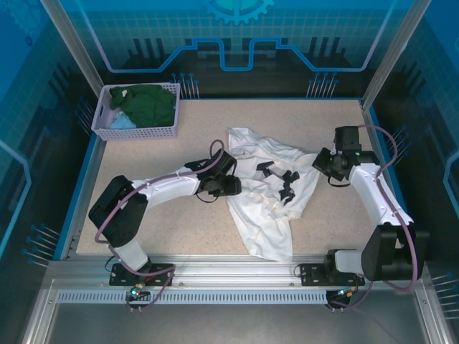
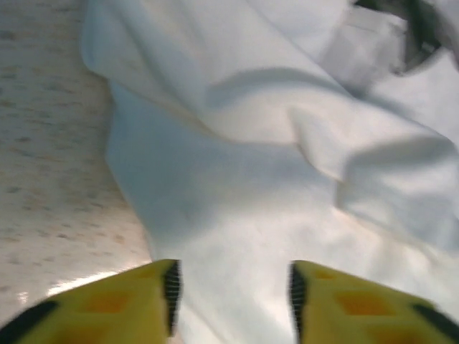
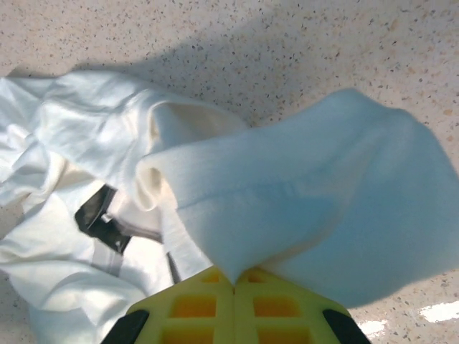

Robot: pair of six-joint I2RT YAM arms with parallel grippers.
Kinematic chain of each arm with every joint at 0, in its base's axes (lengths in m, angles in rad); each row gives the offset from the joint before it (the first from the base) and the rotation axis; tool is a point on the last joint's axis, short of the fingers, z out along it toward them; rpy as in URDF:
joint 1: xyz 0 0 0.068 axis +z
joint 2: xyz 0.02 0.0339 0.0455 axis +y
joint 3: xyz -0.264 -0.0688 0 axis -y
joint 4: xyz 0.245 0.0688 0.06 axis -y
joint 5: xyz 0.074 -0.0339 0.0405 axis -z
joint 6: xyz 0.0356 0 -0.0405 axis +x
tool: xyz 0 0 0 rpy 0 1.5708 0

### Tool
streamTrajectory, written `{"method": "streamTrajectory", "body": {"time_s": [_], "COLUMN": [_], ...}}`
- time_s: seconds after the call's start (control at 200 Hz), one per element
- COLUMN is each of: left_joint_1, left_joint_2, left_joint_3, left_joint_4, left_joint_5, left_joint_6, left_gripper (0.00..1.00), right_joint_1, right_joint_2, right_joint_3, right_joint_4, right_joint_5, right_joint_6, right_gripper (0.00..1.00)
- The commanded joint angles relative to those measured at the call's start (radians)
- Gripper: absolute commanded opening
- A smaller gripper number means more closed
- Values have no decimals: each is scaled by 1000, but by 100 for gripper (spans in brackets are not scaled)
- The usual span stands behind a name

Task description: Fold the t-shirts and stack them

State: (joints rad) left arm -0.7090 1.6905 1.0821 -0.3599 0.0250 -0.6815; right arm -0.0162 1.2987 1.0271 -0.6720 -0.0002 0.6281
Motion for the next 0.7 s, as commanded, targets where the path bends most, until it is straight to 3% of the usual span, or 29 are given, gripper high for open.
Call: {"method": "streamTrajectory", "body": {"time_s": [0.0,0.185,0.36,0.55,0.695], "left_joint_1": [-93,-159,-163,-162,-164], "left_joint_2": [-9,100,158,274,333], "left_joint_3": [65,160,202,267,321], "left_joint_4": [-13,5,49,86,84], "left_joint_5": [106,99,34,83,85], "left_joint_6": [5,-210,-362,-442,-433], "left_gripper": [70,82,82,76,59], "right_joint_1": [18,32,39,42,42], "right_joint_2": [6,10,12,4,-4], "right_joint_3": [6,-25,-34,-40,-42], "right_joint_4": [-51,-29,-18,-8,-7], "right_joint_5": [25,30,26,22,20], "right_joint_6": [-11,-10,-21,-28,-40], "right_gripper": [0,0,0,0,0]}}
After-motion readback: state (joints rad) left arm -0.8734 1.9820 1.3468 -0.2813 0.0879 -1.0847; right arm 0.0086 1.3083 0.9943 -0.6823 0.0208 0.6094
